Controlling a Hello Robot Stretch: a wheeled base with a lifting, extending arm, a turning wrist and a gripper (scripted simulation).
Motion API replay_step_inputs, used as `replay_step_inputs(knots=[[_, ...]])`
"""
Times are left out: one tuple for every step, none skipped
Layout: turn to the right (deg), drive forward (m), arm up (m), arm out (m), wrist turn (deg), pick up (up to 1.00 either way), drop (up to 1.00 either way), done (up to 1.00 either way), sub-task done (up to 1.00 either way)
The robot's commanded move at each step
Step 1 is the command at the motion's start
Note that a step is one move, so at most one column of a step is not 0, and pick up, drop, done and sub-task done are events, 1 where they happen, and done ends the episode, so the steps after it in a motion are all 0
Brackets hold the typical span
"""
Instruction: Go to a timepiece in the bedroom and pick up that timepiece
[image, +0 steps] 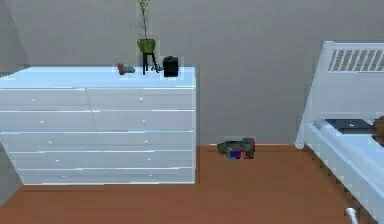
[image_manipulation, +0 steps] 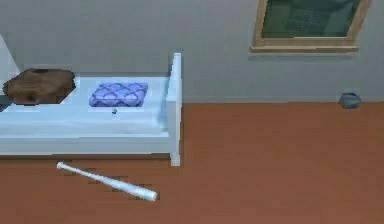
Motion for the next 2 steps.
replay_step_inputs(knots=[[-21.0, 0.0, 0.0, 0.0, 0.0, 0.0, 0.0, 0.0, 0.0], [0.0, 0.8, 0.0, 0.0, 0.0, 0.0, 0.0, 0.0, 0.0]])
